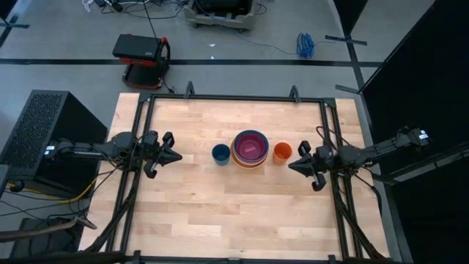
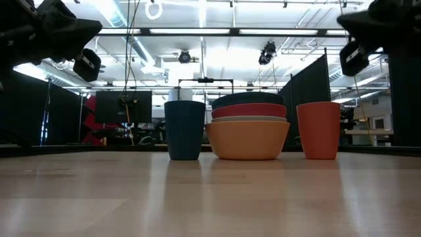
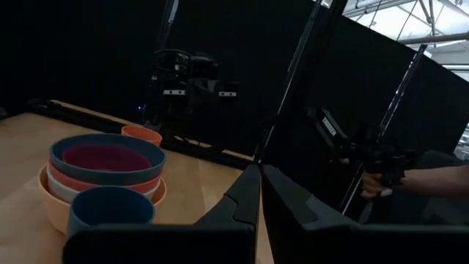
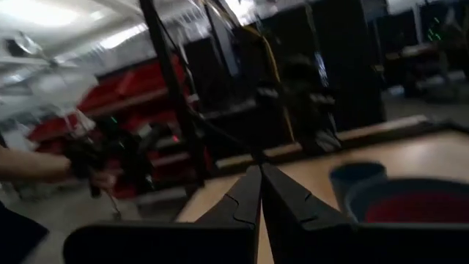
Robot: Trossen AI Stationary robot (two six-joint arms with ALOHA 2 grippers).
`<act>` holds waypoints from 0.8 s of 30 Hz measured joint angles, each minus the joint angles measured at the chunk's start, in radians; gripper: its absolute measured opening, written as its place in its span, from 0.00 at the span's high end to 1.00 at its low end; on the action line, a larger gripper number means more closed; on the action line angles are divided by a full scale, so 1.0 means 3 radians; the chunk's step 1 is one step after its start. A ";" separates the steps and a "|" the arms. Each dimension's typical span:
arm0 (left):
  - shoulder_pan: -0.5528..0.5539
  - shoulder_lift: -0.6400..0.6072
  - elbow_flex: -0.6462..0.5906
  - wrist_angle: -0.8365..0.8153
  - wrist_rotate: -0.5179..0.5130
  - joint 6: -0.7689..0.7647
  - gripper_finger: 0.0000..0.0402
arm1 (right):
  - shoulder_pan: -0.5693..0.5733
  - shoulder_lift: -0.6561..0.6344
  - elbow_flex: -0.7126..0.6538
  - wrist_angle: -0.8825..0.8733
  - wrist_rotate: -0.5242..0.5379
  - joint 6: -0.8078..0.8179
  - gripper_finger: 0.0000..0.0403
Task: Nest bowls inside each other
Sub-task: Return to Home Position
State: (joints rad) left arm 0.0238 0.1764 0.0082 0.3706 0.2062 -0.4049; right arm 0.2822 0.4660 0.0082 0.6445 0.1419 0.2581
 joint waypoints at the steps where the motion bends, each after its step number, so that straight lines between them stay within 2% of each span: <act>1: 0.0000 0.0000 0.0000 0.0000 0.0001 0.0000 0.99 | 0.0001 0.0001 0.0000 -0.0076 0.0031 0.0011 1.00; 6: 0.0000 0.0000 0.0000 0.0015 0.0001 0.0001 1.00 | -0.0008 0.0001 -0.0001 -0.0322 0.0061 0.0150 1.00; 24: 0.0001 0.0000 -0.0001 0.0009 0.0000 0.0019 0.99 | -0.0009 -0.0005 -0.0004 -0.0343 -0.0143 -0.0036 1.00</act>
State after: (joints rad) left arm 0.0242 0.1764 0.0078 0.3733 0.2062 -0.3992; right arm 0.2794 0.4646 0.0071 0.5415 0.0991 0.2473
